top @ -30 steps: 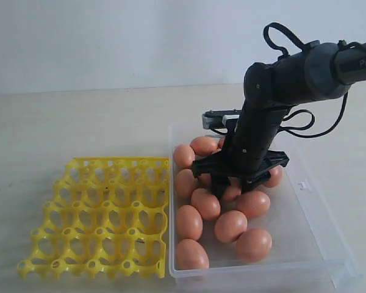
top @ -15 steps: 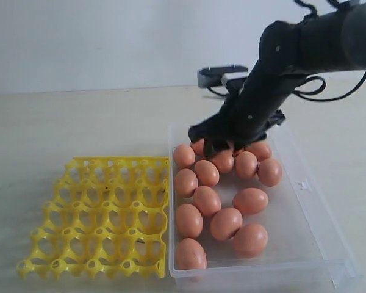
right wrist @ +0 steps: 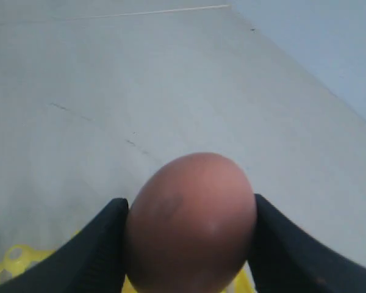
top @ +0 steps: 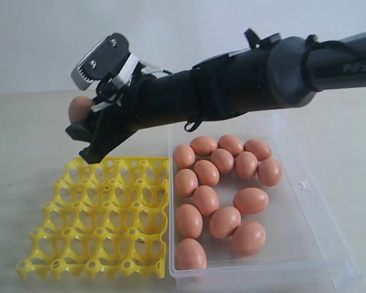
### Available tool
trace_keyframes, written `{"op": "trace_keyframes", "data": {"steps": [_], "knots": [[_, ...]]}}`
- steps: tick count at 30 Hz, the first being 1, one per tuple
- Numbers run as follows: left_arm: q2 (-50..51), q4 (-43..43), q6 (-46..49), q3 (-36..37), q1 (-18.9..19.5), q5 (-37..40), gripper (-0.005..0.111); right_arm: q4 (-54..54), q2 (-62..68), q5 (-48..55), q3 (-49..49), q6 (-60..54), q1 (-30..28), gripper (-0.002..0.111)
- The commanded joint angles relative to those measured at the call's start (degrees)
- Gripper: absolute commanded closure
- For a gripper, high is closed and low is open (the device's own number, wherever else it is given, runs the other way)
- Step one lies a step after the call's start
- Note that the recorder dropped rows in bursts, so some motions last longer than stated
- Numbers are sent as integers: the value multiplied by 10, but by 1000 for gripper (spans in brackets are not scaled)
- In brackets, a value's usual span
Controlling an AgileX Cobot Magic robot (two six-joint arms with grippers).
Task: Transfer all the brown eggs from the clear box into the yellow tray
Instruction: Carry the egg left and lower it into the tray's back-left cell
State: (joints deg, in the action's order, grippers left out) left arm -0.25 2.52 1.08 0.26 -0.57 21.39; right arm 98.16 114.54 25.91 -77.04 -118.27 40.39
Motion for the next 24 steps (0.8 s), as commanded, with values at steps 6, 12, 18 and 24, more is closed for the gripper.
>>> {"op": "trace_keyframes", "data": {"steps": [6,12,18,24], "knots": [[2,2,2,-3,2,-1,107,18,72,22,-60,-30,15,108],[2,2,2,-3,2,-1,107,18,87,41,-91,-30,16,108],[2,2,2,-3,2,-1,107,18,88,43,-96,-30,16,108],[2,2,2,-3,2,-1,107,18,91,43,-97,-19,16,108]]}}
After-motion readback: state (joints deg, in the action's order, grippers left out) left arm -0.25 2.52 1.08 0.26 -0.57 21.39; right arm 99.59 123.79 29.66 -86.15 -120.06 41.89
